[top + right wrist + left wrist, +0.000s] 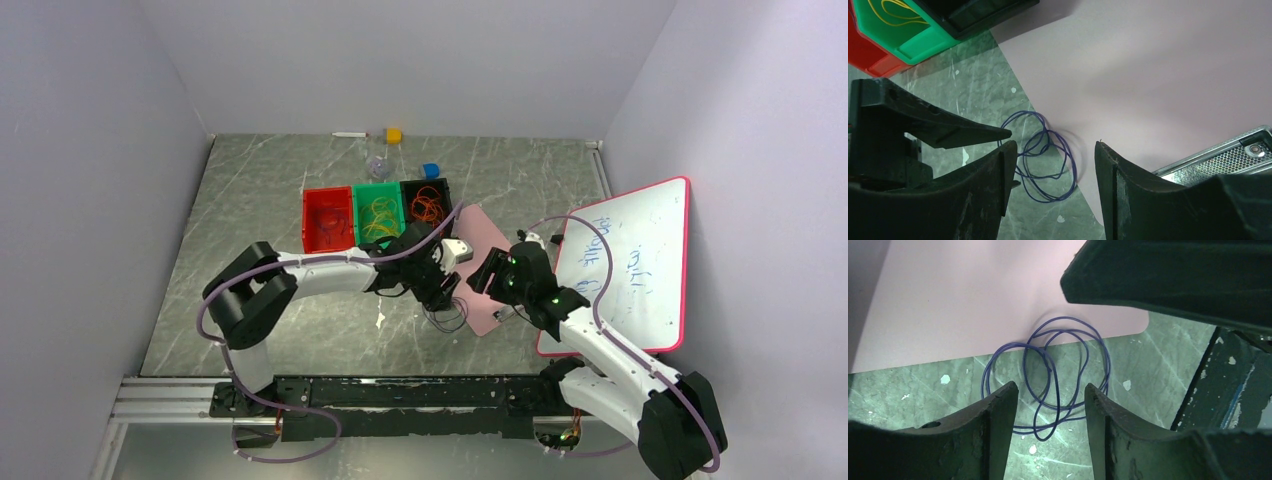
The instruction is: Untangle the cables
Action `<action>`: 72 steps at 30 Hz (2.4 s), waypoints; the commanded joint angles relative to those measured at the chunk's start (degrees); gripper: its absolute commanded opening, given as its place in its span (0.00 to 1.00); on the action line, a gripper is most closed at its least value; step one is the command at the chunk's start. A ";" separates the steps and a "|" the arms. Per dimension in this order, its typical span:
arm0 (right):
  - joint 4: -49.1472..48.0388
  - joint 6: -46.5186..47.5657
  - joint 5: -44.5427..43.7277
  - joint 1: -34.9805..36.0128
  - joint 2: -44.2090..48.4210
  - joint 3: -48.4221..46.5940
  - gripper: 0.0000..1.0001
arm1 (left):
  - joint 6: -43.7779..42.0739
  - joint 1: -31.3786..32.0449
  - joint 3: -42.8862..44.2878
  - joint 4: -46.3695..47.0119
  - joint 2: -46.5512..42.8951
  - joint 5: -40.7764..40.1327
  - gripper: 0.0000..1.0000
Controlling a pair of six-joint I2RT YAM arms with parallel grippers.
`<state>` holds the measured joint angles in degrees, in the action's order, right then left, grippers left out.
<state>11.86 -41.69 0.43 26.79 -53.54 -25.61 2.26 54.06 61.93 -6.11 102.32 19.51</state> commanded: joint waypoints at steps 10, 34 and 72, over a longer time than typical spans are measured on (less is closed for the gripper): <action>-0.79 0.27 -0.21 -0.42 0.58 0.74 0.62 | -0.88 0.34 1.38 -1.54 1.39 -4.53 0.14; -26.97 4.85 18.20 0.45 -2.71 1.17 0.70 | 3.93 0.32 2.61 -4.43 -21.95 -10.27 0.07; -20.58 0.73 2.27 6.49 -9.14 0.74 0.33 | 5.12 -1.76 13.97 -9.80 -30.19 -16.02 0.07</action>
<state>-7.11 -41.95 3.79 33.12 -66.67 -25.61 7.16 52.90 73.28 -14.72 72.64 3.05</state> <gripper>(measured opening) 0.249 0.077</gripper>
